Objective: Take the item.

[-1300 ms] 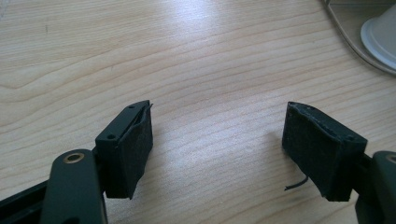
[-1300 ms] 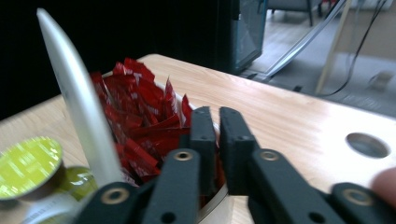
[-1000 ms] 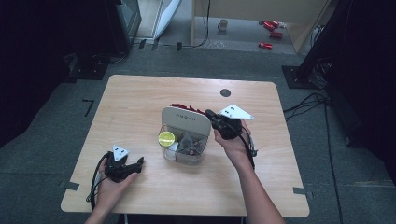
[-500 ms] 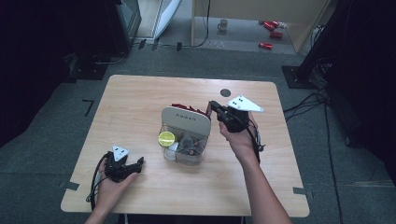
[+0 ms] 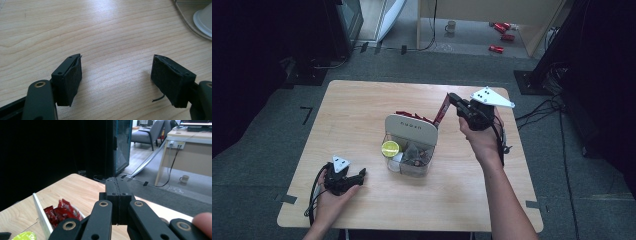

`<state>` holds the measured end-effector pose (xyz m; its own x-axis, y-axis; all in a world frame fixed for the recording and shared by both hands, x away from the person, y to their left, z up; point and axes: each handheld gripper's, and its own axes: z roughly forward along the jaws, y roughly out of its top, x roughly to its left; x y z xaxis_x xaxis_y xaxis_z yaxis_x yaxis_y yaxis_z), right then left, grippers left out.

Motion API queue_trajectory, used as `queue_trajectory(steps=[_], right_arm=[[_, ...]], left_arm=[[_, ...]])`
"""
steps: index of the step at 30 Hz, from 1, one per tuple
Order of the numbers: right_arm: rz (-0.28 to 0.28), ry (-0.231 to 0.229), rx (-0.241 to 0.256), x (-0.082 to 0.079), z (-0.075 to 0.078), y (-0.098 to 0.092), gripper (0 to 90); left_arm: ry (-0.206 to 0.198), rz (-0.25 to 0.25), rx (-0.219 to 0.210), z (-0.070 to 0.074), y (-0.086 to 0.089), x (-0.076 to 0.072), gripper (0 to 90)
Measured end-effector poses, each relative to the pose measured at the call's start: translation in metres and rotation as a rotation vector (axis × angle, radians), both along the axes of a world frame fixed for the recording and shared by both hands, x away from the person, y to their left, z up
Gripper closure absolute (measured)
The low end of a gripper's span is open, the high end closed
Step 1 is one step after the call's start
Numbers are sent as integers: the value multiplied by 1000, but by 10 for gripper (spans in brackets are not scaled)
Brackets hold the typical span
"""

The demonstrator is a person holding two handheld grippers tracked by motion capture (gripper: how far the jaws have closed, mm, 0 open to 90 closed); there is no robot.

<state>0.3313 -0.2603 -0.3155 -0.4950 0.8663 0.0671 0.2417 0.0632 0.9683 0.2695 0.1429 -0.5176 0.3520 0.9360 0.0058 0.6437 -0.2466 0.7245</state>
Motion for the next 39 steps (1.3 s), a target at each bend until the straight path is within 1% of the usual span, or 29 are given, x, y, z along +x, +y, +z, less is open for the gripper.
queue_trajectory(steps=[4, 9, 12, 14, 16, 18, 23, 25, 28, 30, 33, 37, 38, 39], right_arm=[[-16, -9, -7, 1, 9, -8, 900], [-30, -7, -21, 4, 15, -15, 900], [-43, 3, -28, 7, 15, -19, 900], [-47, 17, -35, 11, 11, -21, 900], [-50, 35, -35, 15, 4, -22, 900], [-56, 56, -42, 20, -7, -23, 900], [-76, 107, -54, 36, -41, -22, 900], [-84, 116, -48, 43, -55, -23, 900], [-89, 113, -48, 47, -68, -24, 900], [-92, 120, -57, 47, -74, -24, 900], [-83, 123, -75, 41, -82, -24, 900], [-59, 133, -129, 26, -94, -20, 900], [-52, 135, -137, 22, -98, -19, 900], [-45, 127, -133, 17, -101, -19, 900]], left_arm=[[1, -1, 0, 0, 0, 0, 256], [1, -1, 0, 0, 0, 0, 256], [1, -1, -1, 0, 0, 0, 256], [1, -1, 0, 0, 0, 0, 256], [1, -2, 0, 0, 0, 0, 256], [1, -1, -3, 0, 0, 0, 256], [2, -2, -6, 0, 1, 0, 256], [3, -1, -11, 0, 1, 0, 256], [3, -3, -14, 0, 1, 0, 256], [3, -5, -18, 0, 2, 0, 256], [3, -9, -19, 0, 2, 0, 256], [4, -13, -12, 0, 1, 0, 256], [4, -14, -9, 0, 1, 0, 256], [4, -15, -7, 0, 1, 0, 256]])
